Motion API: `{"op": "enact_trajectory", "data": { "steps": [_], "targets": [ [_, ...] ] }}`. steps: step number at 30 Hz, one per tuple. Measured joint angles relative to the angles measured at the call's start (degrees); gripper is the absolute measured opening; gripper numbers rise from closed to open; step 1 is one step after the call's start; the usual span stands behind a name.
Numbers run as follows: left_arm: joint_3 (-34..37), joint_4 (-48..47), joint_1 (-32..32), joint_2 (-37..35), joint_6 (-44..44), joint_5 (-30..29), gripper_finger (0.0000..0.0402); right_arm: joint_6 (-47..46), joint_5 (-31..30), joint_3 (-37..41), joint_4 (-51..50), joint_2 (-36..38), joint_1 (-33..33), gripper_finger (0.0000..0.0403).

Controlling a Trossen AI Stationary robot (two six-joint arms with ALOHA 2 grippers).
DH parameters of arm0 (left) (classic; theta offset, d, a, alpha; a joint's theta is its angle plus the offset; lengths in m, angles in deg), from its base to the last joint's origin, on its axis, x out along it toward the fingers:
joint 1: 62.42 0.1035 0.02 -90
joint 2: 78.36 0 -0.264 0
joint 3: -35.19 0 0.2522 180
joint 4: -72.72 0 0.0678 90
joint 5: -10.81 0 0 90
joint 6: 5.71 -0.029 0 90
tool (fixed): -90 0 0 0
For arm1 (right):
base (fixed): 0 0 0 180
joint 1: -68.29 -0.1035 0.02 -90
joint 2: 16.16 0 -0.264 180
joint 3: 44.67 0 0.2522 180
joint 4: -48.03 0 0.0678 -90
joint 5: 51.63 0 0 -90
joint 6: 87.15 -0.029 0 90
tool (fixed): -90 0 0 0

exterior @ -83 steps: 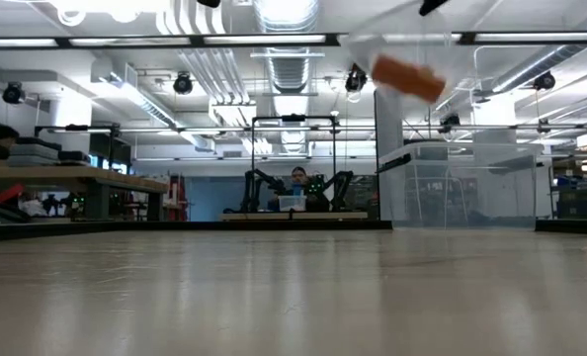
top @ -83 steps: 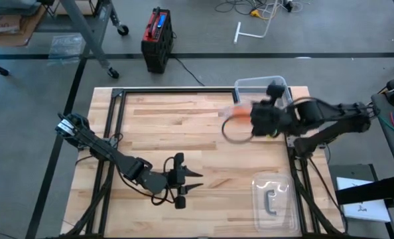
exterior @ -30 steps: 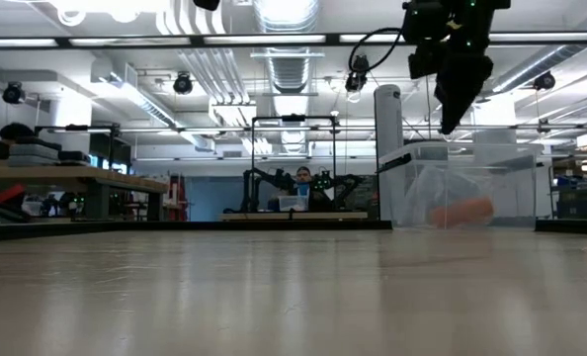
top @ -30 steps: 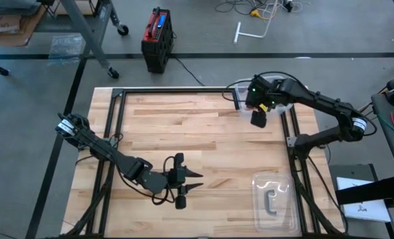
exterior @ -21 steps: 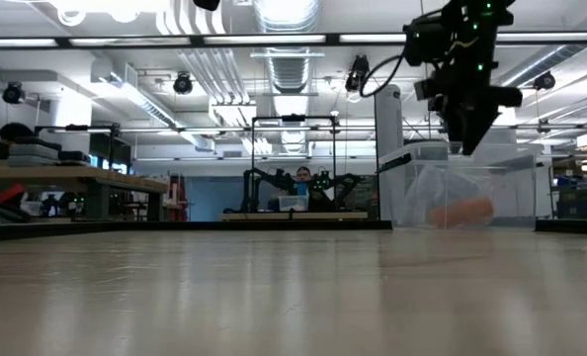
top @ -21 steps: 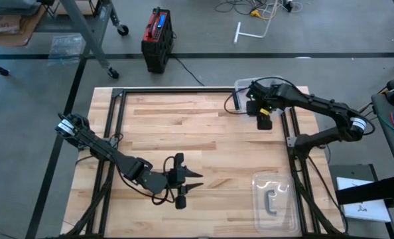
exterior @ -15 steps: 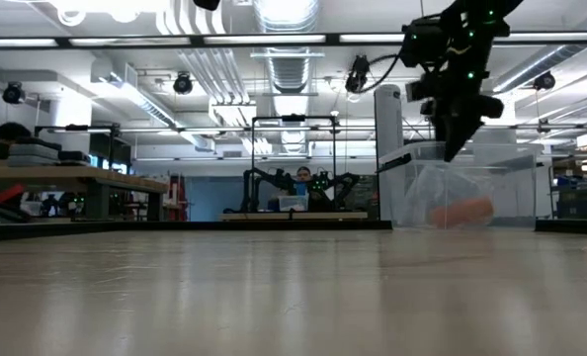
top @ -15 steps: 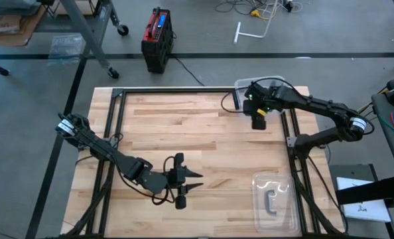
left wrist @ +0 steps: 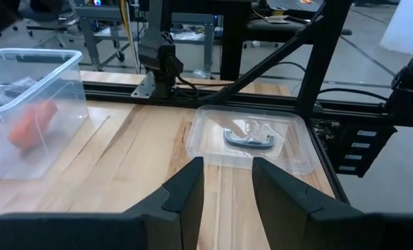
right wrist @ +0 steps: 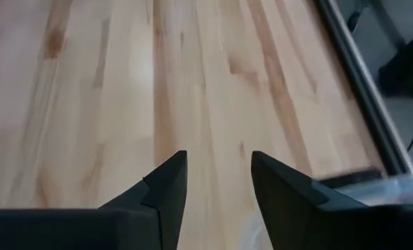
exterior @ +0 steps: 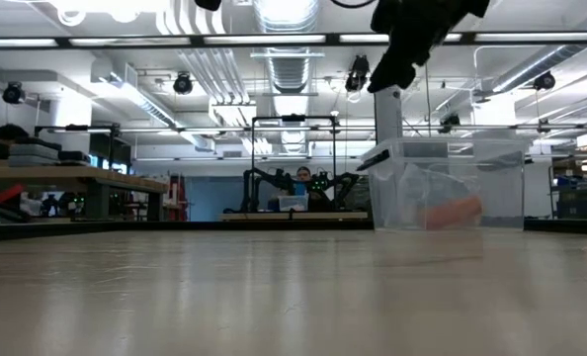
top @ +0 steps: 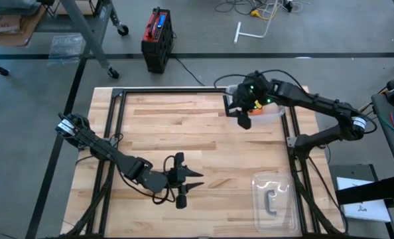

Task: Roll bandage
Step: Close the transparent bin

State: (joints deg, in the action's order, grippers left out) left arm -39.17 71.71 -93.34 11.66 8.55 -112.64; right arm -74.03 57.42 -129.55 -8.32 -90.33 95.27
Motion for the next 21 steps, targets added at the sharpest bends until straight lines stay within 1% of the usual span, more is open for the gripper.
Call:
{"op": "enact_trajectory", "data": {
  "steps": [5,8,10,12,14,18,21],
  "targets": [
    [0.0,1.6,0.0,0.0,-0.2,0.0,0.0114,-1.6,-0.2,-4.3,-14.5,0.5,-0.4,0.0139],
    [-0.4,2.3,0.0,0.0,-1.3,0.0,0.0114,-5.6,-1.3,-4.0,-18.2,1.6,-2.4,0.0128],
    [-0.5,2.4,0.0,0.0,-1.6,0.0,0.0114,-7.5,-1.3,-3.1,-19.2,2.7,-5.3,0.012],
    [-0.5,2.4,0.0,0.0,-1.7,0.0,0.0114,-9.3,-1.4,-2.7,-18.9,3.9,-9.6,0.0112],
    [-0.5,2.5,0.0,0.0,-1.5,0.2,0.0114,-11.3,-3.6,-2.6,-17.8,4.9,-15.5,0.0103],
    [-0.5,2.5,0.0,0.0,-1.5,3.0,0.0114,-16.9,-16.1,-2.6,-15.3,6.6,-29.3,0.0088],
    [-0.5,3.1,0.0,0.0,-1.0,6.0,0.0114,-22.0,-22.0,-2.6,-15.0,6.6,-38.3,0.0078]
  ]
}}
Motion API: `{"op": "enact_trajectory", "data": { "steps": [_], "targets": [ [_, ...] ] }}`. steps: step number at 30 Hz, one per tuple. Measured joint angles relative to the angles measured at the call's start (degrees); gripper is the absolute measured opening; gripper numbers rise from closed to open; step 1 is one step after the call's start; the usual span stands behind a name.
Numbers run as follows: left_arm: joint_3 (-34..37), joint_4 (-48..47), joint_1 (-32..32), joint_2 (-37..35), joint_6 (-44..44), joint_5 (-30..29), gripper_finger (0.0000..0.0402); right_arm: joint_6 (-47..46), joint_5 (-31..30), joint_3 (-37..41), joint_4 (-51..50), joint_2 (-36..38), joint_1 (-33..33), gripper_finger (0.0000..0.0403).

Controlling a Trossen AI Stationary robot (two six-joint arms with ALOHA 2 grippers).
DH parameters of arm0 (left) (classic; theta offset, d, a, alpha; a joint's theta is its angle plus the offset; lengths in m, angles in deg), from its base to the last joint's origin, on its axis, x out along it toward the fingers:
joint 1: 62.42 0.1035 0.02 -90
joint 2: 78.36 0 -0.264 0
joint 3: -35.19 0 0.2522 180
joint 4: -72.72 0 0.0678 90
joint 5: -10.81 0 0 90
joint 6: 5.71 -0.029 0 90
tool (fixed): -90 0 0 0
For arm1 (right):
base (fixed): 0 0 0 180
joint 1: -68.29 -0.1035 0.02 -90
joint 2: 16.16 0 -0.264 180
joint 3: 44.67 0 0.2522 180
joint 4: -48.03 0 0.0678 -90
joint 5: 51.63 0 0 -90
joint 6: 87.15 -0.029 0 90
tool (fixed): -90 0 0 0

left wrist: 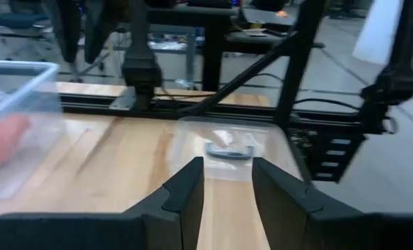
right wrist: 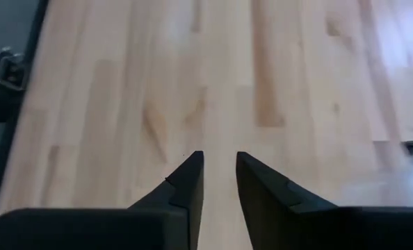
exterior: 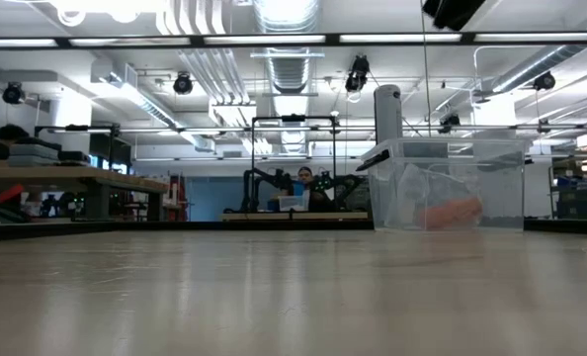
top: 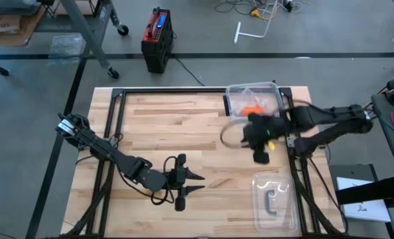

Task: Roll bandage
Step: Close the transparent bin

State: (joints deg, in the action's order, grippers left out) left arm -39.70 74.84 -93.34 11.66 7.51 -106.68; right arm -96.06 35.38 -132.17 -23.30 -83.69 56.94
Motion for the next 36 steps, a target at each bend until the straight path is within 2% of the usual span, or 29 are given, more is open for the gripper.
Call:
{"op": "enact_trajectory", "data": {
  "steps": [5,9,14,22,28,32,36],
  "targets": [
    [0.0,2.5,0.0,0.0,0.8,2.0,0.0114,-8.0,-1.6,0.0,1.3,-1.6,-10.4,0.0062],
    [0.0,3.6,0.1,0.0,0.8,1.6,0.0114,-13.5,-1.6,0.0,2.9,-3.1,-15.0,0.0051],
    [0.0,5.8,0.2,0.0,0.8,-1.8,0.0114,-19.6,-1.7,0.0,4.3,-5.9,-20.3,0.0039],
    [0.0,11.9,0.2,0.0,-0.9,-1.8,0.0114,-25.2,-3.2,-1.4,8.2,-12.5,-28.6,0.0032],
    [0.0,18.4,0.2,0.0,-3.9,7.9,0.0114,-27.1,-4.2,-7.7,8.2,-20.0,-35.0,0.0029],
    [0.0,22.2,0.0,0.5,-2.2,10.1,0.0114,-26.6,-4.1,-12.6,8.3,-24.6,-38.3,0.0027],
    [0.0,32.4,-0.5,4.0,-4.2,15.0,0.0114,-27.0,-5.0,-15.7,8.5,-28.6,-40.0,0.0029]
  ]
}}
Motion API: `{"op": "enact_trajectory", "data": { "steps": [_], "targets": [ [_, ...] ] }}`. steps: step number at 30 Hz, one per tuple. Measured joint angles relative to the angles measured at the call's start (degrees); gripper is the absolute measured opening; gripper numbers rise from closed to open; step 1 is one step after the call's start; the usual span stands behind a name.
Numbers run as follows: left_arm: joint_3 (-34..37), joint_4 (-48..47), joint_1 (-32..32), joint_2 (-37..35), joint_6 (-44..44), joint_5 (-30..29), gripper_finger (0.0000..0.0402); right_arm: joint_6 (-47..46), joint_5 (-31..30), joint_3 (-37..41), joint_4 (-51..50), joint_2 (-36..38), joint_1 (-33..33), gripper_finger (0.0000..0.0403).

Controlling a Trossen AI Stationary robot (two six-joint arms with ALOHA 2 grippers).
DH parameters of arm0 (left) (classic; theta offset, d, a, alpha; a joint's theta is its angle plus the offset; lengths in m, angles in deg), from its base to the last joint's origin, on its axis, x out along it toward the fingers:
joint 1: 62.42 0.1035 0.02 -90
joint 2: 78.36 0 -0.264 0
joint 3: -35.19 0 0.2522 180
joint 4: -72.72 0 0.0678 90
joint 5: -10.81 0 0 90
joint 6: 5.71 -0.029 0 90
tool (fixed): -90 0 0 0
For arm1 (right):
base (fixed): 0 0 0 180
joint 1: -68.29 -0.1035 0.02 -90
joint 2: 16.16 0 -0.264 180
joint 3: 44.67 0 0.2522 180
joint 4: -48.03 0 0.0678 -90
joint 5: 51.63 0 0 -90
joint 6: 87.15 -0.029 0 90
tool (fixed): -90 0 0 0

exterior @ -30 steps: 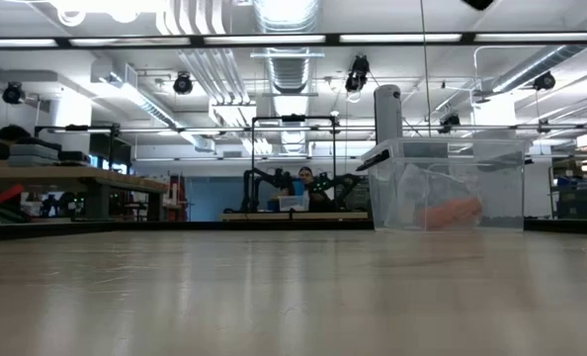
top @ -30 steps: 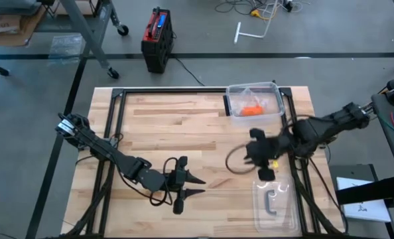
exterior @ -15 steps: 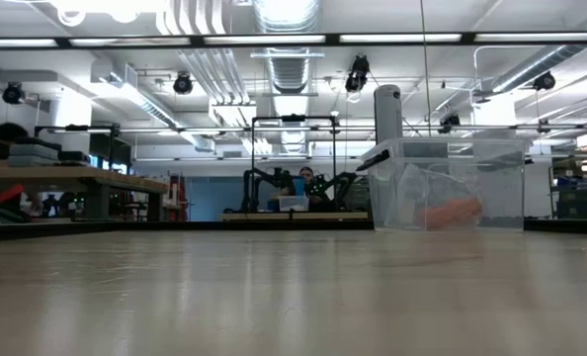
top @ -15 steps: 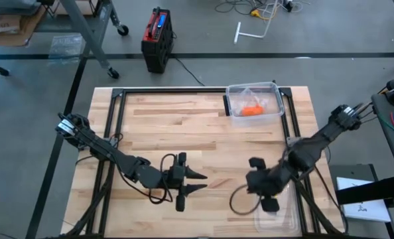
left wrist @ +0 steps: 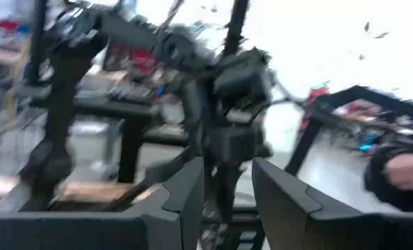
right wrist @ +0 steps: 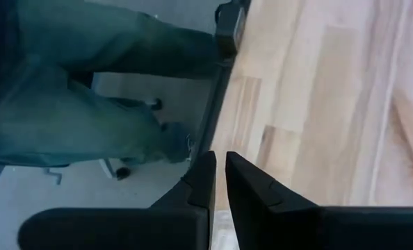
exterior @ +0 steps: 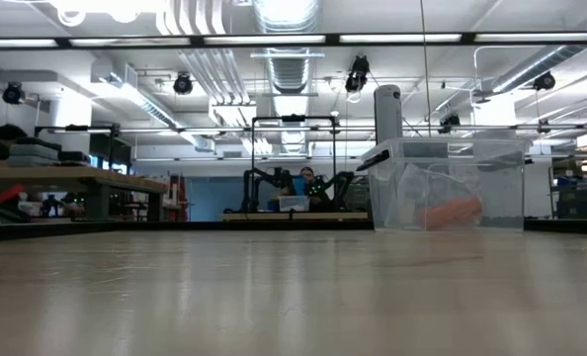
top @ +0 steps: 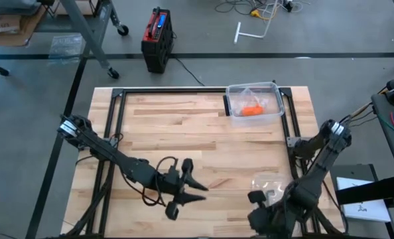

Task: Roll bandage
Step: Close the transparent bin

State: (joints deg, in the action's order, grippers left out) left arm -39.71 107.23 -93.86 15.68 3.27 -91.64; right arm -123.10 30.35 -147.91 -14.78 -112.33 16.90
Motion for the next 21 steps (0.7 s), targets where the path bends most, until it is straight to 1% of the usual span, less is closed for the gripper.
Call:
{"op": "enact_trajectory", "data": {
  "steps": [2,4,7,9,12,15,18,21],
  "targets": [
    [-0.2,5.5,-0.5,2.8,-0.3,2.9,0.0114,-0.7,0.0,-1.0,-0.1,-1.9,-0.6,0.0027],
    [-0.9,8.3,-1.0,5.4,-0.3,4.2,0.0114,-1.8,0.3,-1.5,-0.8,-3.4,-1.4,0.0024],
    [-2.6,8.0,-1.2,8.6,1.3,4.2,0.0114,-6.1,-1.6,-1.9,-4.8,-4.6,-2.9,0.0024],
    [-4.0,6.4,-1.3,10.2,2.9,4.1,0.0114,-10.1,-3.1,-2.0,-9.9,-5.0,-4.0,0.003],
    [-6.6,2.0,-1.2,11.3,3.8,4.0,0.0114,-16.6,-4.0,-1.9,-18.7,-6.6,-5.4,0.0049],
    [-9.1,-5.6,-1.2,11.7,3.8,4.0,0.0114,-22.9,-4.0,-1.3,-24.3,-8.5,-6.1,0.0077],
    [-11.5,-13.7,-1.2,11.9,4.2,4.0,0.0114,-23.3,-2.9,0.1,-24.5,-11.5,-6.3,0.0111],
    [-13.5,-18.1,-1.2,11.9,4.2,4.0,0.0114,-22.0,-2.0,1.0,-24.4,-15.0,-6.0,0.0142]
  ]
}}
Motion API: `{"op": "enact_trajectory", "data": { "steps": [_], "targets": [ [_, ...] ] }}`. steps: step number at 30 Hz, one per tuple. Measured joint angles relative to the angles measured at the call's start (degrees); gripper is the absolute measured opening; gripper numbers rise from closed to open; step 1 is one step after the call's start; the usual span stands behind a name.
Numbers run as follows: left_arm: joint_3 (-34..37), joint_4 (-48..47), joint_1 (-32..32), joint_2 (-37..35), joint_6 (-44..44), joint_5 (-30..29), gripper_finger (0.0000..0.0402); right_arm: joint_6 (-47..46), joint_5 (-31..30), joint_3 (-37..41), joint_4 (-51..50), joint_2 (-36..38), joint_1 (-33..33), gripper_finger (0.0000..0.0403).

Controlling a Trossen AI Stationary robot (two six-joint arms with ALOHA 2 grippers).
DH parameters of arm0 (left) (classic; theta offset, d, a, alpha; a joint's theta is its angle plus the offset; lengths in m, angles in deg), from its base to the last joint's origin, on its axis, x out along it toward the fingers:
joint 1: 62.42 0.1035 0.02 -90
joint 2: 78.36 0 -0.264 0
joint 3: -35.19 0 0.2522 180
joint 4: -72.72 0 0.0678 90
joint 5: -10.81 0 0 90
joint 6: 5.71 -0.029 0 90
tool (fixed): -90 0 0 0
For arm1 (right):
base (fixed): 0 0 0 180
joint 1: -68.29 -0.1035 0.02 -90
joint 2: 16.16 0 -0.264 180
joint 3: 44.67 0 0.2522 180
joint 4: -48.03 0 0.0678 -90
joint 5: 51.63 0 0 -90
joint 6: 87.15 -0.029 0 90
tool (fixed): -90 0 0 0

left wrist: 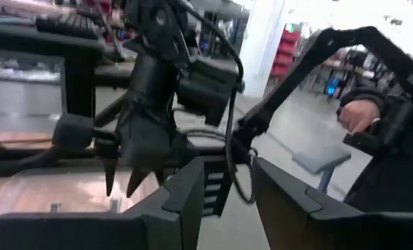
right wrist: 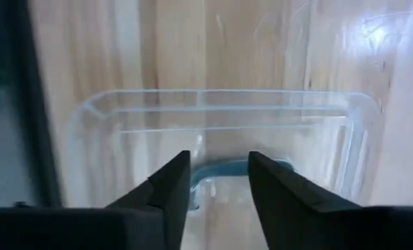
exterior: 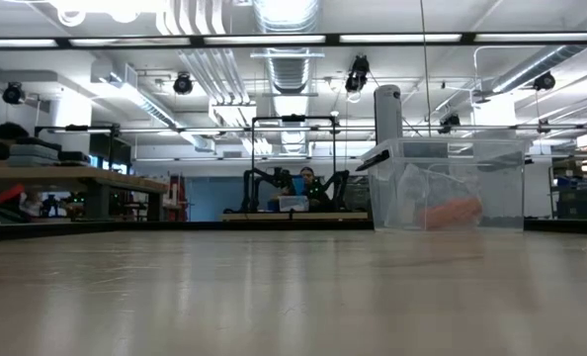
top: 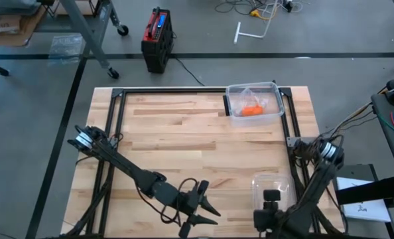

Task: Roll bandage
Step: Close the transparent bin

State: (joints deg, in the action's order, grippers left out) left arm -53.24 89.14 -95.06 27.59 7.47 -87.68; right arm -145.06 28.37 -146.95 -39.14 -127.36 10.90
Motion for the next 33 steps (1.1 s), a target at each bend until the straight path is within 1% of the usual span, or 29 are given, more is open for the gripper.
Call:
{"op": "enact_trajectory", "data": {
  "steps": [1,5,8,11,13,17,18,20,22,23,25,28,29,31,33],
  "targets": [
    [-0.4,-0.8,0.0,0.0,0.0,0.0,0.0114,1.1,0.2,0.1,0.0,-1.2,0.2,0.0151],
    [-0.6,-1.7,0.1,0.0,-0.3,-0.1,0.0114,8.8,4.3,0.1,0.9,-6.6,1.7,0.0176],
    [-0.4,-1.4,0.2,0.0,-0.4,-0.3,0.0114,13.4,4.6,-0.9,2.5,-9.7,3.3,0.0184],
    [-0.1,-1.7,0.2,0.0,-0.5,-2.2,0.0114,18.5,3.9,-3.6,3.4,-11.6,5.6,0.0185],
    [0.1,-1.7,0.2,0.0,-0.5,-2.9,0.0114,21.4,1.3,-6.3,4.0,-12.5,7.4,0.0183],
    [0.3,-1.8,0.2,0.0,-0.5,-3.0,0.0114,25.8,-12.5,-12.3,3.7,-12.0,10.3,0.0176],
    [0.3,-2.1,0.2,0.0,-0.5,-3.0,0.0114,26.3,-15.1,-13.4,3.0,-11.4,10.6,0.0175],
    [0.3,-2.4,0.2,0.0,-0.3,-3.0,0.0114,27.1,-16.6,-15.0,1.5,-10.1,10.8,0.0171],
    [0.3,-2.7,0.2,0.0,-0.2,-3.0,0.0114,26.6,-15.2,-15.5,-0.8,-8.7,9.9,0.0169],
    [0.3,-2.7,0.2,0.0,-0.2,-3.0,0.0114,26.0,-13.1,-15.5,-2.0,-8.0,9.1,0.0168],
    [0.3,-2.9,0.2,0.0,-0.2,-3.0,0.0114,24.5,-7.0,-15.0,-3.7,-6.1,6.8,0.0165],
    [0.3,-3.3,0.2,0.0,-0.1,-3.0,0.0114,21.0,4.9,-13.4,-3.9,-3.7,2.4,0.016],
    [0.3,-3.3,0.2,0.0,0.0,-3.0,0.0114,19.7,7.1,-12.8,-3.9,-3.6,0.9,0.0157],
    [0.3,-3.2,0.2,0.0,0.0,-3.0,0.0114,18.7,8.4,-11.7,-3.9,-3.7,-2.0,0.0151],
    [0.3,-3.3,0.2,0.0,0.0,-3.0,0.0114,19.7,7.4,-10.6,-3.8,-4.1,-4.4,0.0143]
  ]
}}
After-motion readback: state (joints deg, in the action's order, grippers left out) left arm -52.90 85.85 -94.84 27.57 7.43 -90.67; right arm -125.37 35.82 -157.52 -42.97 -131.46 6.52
